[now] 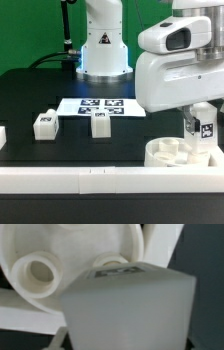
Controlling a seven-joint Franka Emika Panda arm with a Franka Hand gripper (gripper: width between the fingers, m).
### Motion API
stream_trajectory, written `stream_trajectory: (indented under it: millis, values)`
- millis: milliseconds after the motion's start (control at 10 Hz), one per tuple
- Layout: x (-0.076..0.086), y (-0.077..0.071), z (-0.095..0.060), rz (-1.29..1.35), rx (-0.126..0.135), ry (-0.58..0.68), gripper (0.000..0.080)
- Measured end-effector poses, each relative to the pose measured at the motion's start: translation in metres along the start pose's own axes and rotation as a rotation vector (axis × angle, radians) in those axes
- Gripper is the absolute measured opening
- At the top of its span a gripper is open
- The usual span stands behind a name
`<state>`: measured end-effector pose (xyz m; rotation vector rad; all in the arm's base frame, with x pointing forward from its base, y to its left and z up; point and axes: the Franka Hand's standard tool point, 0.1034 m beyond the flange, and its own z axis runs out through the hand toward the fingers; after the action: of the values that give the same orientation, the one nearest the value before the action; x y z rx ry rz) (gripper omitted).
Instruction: Assemble stool
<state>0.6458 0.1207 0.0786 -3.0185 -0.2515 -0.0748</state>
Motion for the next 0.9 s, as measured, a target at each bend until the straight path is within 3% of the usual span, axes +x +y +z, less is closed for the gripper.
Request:
stream_trajectory:
  millis: [500,900]
  values:
    - [0.006,0.01,0.0,0.325,0.011,0.074,0.0337]
    - [0.0,0.014,-0.001,0.603,-0.004,0.142,0.0337]
